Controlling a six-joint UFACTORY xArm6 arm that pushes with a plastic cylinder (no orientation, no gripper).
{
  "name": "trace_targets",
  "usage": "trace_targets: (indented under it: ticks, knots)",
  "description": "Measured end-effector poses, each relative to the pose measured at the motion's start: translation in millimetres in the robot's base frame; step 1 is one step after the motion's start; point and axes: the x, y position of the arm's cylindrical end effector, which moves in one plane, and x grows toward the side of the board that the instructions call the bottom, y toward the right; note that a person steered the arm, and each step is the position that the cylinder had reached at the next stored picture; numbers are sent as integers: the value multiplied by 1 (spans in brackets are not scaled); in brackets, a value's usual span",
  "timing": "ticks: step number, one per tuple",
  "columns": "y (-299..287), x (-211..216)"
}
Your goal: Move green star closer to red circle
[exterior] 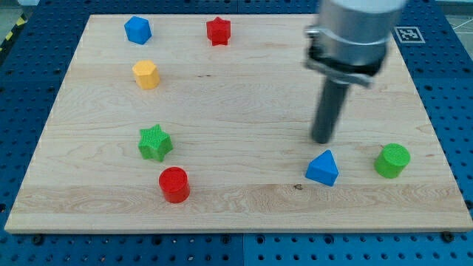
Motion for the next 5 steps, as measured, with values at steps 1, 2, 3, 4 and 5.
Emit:
trace_targets:
  ticks: [1,2,3,4,5]
  knots:
    - [63,2]
    - [55,27]
    - [53,39]
    - [32,21]
    - [-31,18]
